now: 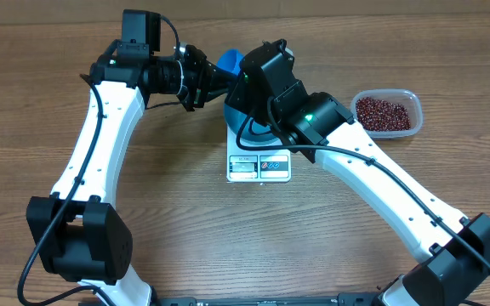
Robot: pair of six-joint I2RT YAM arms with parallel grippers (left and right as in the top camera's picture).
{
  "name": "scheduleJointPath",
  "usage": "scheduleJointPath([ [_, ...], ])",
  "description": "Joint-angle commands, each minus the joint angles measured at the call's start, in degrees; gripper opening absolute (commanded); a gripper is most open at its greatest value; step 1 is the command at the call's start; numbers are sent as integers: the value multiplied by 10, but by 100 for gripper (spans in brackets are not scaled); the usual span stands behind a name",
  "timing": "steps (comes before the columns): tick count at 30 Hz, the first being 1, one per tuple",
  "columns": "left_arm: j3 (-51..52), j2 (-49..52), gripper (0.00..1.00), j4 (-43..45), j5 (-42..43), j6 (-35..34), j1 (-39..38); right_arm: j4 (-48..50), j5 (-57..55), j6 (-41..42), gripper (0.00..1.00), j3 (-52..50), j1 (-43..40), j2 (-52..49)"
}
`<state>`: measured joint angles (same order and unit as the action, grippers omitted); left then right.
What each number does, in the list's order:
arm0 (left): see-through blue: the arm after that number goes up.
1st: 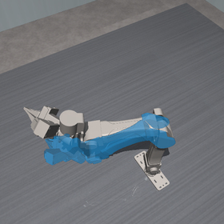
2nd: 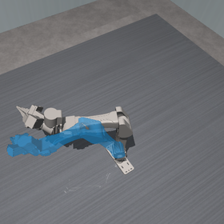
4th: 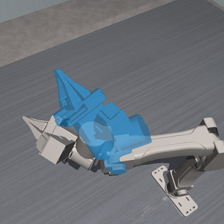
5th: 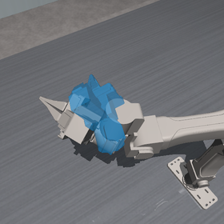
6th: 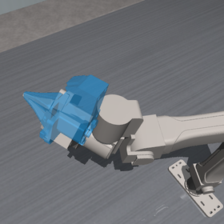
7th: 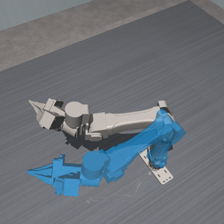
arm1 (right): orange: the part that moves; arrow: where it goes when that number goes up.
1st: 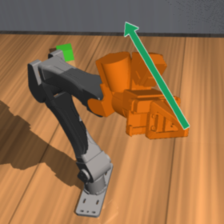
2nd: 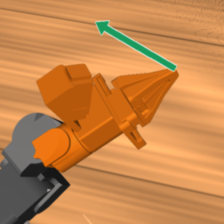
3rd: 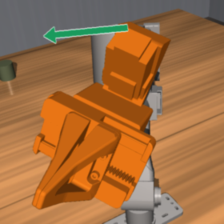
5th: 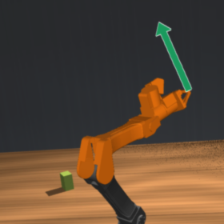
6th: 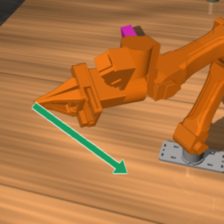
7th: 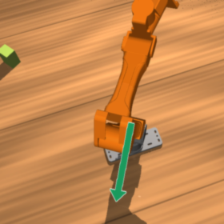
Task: Scoop item into bowl and weigh 150g on scale
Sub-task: 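Grasp the scoop handle with the right gripper above the bowl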
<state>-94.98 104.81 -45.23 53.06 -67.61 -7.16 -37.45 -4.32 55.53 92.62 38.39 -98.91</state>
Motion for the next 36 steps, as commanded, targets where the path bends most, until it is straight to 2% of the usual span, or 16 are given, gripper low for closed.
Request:
scheduleJointPath([
  [1,-12,-6,8,3,9,-1,-5,15,-8,0,7,3,2,-2],
  [4,-12,-6,17,3,9,-1,-5,18,-8,0,4,3,2,-2],
  [5,-12,-6,25,3,9,-1,-5,17,-9,0,4,3,2,-2],
  [8,-12,-6,65,3,3,0,-5,11,-29,-1,4,3,2,-2],
  [10,-12,-6,72,12,-5,16,-3,9,-39,-18,4,3,2,-2],
  [15,-12,-6,77,53,-16,66,11,9,-38,-84,4,3,2,-2],
  [18,-12,-6,79,101,-2,155,36,3,-19,-143,4,3,-6,4],
  [21,-12,-6,80,122,36,245,64,-14,45,-182,4,5,-35,31],
  [24,-12,-6,80,128,59,294,90,-33,148,-224,4,11,-84,58],
  [27,-12,-6,79,127,66,328,110,-98,265,-274,4,31,-141,71],
  [29,-12,-6,76,124,76,376,122,-211,329,-356,4,71,-195,71],
  [33,-12,-6,80,123,79,390,124,-367,288,-477,4,129,-251,71],
  [34,-12,-6,83,123,79,390,124,-382,269,-483,4,136,-259,71],
  [36,-12,-6,82,123,94,415,124,-410,230,-481,4,156,-283,72],
])
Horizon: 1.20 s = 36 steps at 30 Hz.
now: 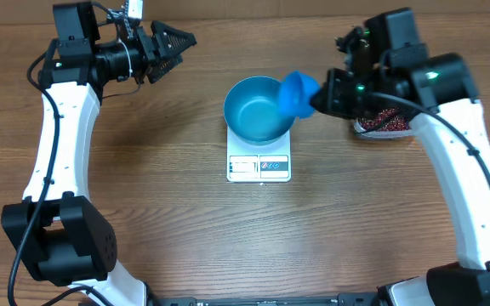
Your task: Scoop item into bowl and weigh 150g on scale
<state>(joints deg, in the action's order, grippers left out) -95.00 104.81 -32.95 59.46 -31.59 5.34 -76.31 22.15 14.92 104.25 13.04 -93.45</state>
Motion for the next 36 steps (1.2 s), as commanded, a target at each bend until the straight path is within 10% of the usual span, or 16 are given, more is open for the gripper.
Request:
scheduleJointPath([
  [1,-12,-6,82,-2,34,70,-2,-30,-33,-75,4,43,-36,17],
  [8,-12,-6,68,-130,-25,286,-3,-68,-131,-185,4,47,-50,19],
  [13,-66,-6,52,-188,-107,292,-24,-85,-222,-186,4,45,-55,19],
  [18,-199,-6,4,-364,-345,346,-116,-90,-223,-197,4,45,-87,19],
  [27,-203,-37,4,-486,-413,363,-217,-117,-219,-197,4,45,-158,19],
  [36,-70,-61,4,-406,-527,285,-411,-113,-197,-197,4,29,-173,19],
])
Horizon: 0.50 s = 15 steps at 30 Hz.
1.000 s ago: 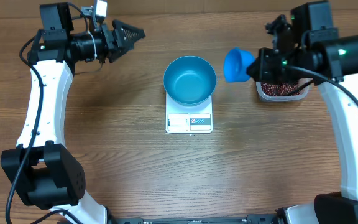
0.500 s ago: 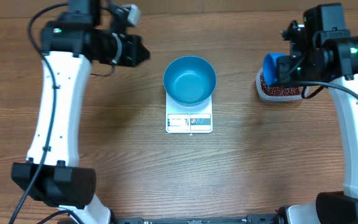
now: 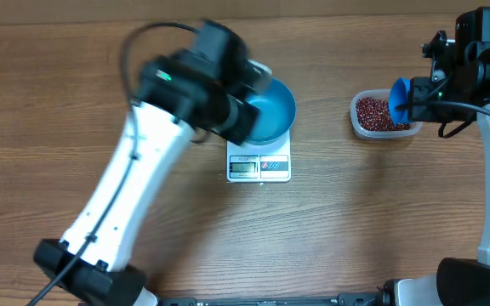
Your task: Scoop item into bowl and weigh 150g on scale
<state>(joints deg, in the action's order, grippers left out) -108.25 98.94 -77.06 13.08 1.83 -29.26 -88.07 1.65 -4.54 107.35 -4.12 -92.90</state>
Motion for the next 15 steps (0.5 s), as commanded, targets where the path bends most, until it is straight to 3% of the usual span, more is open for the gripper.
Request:
scheduleJointPath([
  [1,80,-2,4,52,-69,-62,-80,4,8,-3,4,-5,-1,14],
  [7,207,-2,4,186,-88,-141,-150,6,8,-3,4,-27,-1,14],
  [15,399,0,4,426,-213,-230,-172,16,8,-3,4,-32,-1,14],
])
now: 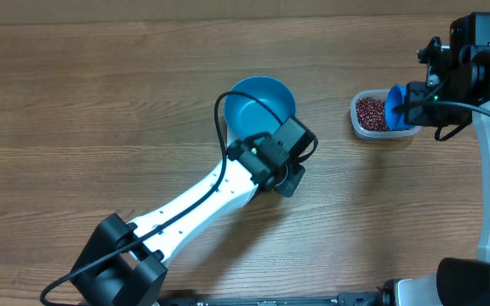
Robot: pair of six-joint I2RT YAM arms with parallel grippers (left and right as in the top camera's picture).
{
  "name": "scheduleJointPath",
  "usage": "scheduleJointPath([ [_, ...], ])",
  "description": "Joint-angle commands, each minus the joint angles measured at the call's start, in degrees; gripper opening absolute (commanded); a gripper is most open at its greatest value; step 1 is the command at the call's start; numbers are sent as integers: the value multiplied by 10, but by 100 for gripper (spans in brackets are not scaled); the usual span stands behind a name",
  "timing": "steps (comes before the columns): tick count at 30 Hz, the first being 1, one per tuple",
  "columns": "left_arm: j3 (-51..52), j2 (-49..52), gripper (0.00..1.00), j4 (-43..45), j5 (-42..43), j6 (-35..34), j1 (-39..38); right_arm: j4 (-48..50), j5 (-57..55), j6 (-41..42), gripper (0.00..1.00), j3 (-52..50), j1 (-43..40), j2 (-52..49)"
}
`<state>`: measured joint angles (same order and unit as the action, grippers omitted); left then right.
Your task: Scoop item into bowl and weigh 150g on scale
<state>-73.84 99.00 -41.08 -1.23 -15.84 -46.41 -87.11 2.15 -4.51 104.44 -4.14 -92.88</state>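
A blue bowl [262, 104] sits at the table's middle, and I cannot make out anything inside it. The scale under it is hidden by my left arm. That arm's wrist and left gripper [289, 177] lie over the spot just in front of the bowl, and the fingers cannot be made out. At the right, my right gripper [415, 104] is shut on the blue scoop [395, 104]. The scoop's cup is dipped at the right side of the clear container of red beans [371, 115].
Bare wooden table [100, 127] spreads to the left of the bowl and in front of it. The left arm's white link [194, 204] runs diagonally from the bottom left to the middle. The right arm's white link stands along the right edge.
My left arm was a blur over the bowl's left rim and now lies lower, its wrist covering the scale in front of the bowl. The scoop has barely shifted at the bean container.
First both grippers met at the bowl's far side around the blue scoop. Then my left gripper was open far to the upper left while my right held the scoop at the bowl's right rim. Later the scoop was at the bean container, and my left arm has come to the scale.
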Motion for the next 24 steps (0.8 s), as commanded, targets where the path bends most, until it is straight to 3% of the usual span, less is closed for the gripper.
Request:
scheduleJointPath([
  [1,64,0,4,76,-82,-62,0,7,3,-3,4,-3,-1,14],
  [12,129,0,4,161,-118,-47,3,7,3,-3,4,-3,-1,14],
  [20,129,35,4,213,-114,118,3,7,3,-3,4,-3,-1,14],
  [24,129,59,4,240,-110,131,3,6,3,-3,4,-3,-1,14],
])
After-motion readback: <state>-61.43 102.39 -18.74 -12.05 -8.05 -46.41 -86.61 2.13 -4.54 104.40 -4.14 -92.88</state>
